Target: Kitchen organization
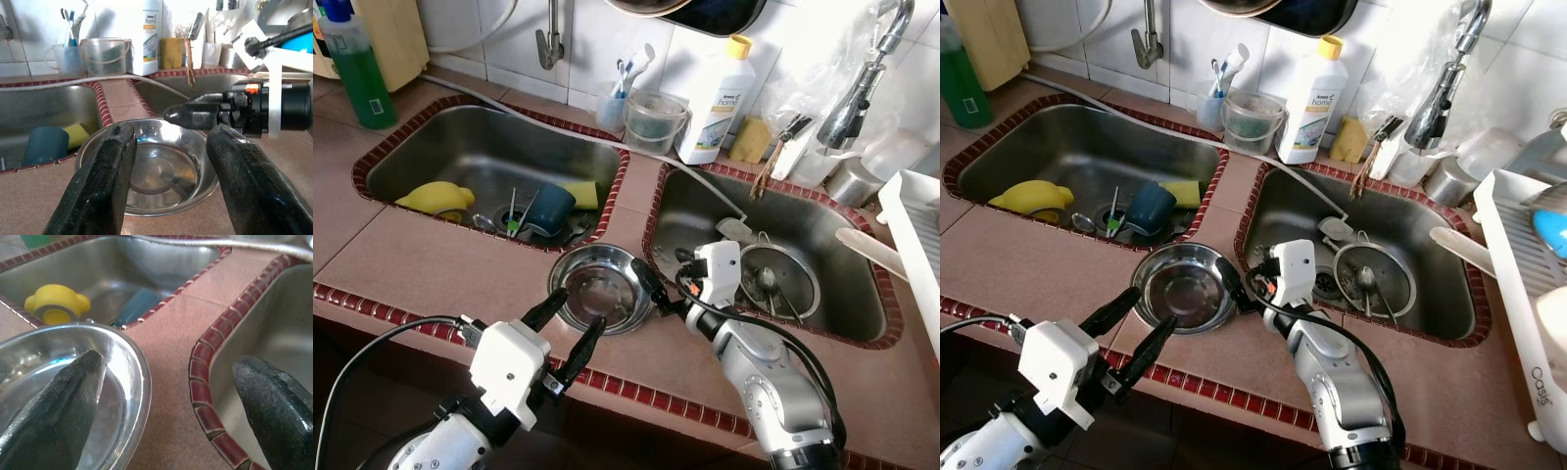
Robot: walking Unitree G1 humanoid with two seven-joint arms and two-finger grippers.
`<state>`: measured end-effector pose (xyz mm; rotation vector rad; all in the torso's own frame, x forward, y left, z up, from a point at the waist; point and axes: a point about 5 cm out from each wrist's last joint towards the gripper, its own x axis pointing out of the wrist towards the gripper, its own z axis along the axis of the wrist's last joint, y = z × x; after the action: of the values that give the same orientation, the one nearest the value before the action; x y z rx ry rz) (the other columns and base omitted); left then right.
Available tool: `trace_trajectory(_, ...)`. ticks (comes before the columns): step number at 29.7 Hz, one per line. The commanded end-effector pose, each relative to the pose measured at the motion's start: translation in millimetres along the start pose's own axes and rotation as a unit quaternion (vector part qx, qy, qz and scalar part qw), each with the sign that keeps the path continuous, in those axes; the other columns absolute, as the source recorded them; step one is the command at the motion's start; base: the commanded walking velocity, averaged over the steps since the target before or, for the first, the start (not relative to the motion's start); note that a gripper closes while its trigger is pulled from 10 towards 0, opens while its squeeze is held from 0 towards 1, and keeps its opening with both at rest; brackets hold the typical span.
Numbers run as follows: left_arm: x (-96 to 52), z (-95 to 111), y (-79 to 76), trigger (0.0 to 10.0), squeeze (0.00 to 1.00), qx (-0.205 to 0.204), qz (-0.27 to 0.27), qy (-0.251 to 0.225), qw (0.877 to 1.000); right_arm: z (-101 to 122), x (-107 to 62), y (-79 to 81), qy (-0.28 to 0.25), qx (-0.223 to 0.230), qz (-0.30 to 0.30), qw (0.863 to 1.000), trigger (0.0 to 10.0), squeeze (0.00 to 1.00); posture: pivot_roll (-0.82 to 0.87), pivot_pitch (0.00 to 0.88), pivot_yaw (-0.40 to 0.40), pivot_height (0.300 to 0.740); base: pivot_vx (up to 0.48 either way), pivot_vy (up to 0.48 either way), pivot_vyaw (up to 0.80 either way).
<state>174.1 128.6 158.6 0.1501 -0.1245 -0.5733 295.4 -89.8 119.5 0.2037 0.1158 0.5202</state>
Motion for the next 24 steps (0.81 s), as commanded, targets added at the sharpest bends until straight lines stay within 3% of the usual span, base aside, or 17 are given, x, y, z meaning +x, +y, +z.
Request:
trace_trajectory(1, 1.0, 5.9, -3.5, 10.0, 0.0, 0.002, -0.006, -0.009, 1.0, 2.4, 0.4, -5.7, 0.004, 0.001, -0.002, 1.0, 9.8, 0.0, -0.02, 0.143, -0.168, 0.732, 0.0, 0.0, 0.0)
trace_trajectory(2, 1.8, 6.4, -3.4, 10.0, 0.0, 0.001, -0.006, -0.01, 1.0, 3.5, 1.8, -4.0, 0.005, 0.003, 0.004, 1.0, 7.2, 0.0, -0.02, 0.143, -0.165, 0.732, 0.0, 0.0, 0.0)
trace_trajectory(3, 2.9, 7.0, -3.3, 10.0, 0.0, 0.001, -0.006, -0.011, 1.0, 4.3, 3.0, -1.7, 0.006, 0.005, 0.011, 1.0, 6.5, 0.0, -0.02, 0.143, -0.164, 0.732, 0.0, 0.0, 0.0)
trace_trajectory(4, 3.6, 7.5, -3.2, 10.0, 0.0, 0.001, -0.006, -0.012, 1.0, 4.7, 3.7, -0.2, 0.007, 0.007, 0.016, 1.0, 6.5, 0.0, -0.02, 0.143, -0.164, 0.732, 0.0, 0.0, 0.0)
trace_trajectory(5, 5.7, 8.7, -3.1, 10.0, 0.0, 0.001, -0.005, -0.014, 1.0, 4.5, 4.7, 4.0, 0.012, 0.011, 0.028, 0.999, 2.5, 0.0, -0.02, 0.143, -0.162, 0.732, 0.0, 0.0, 0.0)
trace_trajectory(6, 5.7, 8.7, -3.1, 10.0, 0.0, 0.001, -0.005, -0.014, 1.0, 4.5, 4.7, 4.0, 0.012, 0.011, 0.028, 0.999, 2.5, 0.0, -0.02, 0.143, -0.162, 0.732, 0.0, 0.0, 0.0)
trace_trajectory(7, 7.0, 9.6, -3.0, 10.0, 0.0, 0.0, -0.005, -0.016, 1.0, 3.8, 5.3, 6.9, 0.018, 0.014, 0.037, 0.999, 0.0, 0.0, -0.03, 0.142, -0.16, 0.732, 0.0, 0.0, 0.0)
trace_trajectory(24, 8.2, 10.7, -2.0, 10.0, 0.0, -0.002, -0.002, -0.016, 1.0, 1.6, 6.5, 15.9, 0.038, 0.015, 0.062, 0.997, 0.0, 0.0, -0.02, 0.145, -0.165, 0.732, 0.0, 0.0, 0.0)
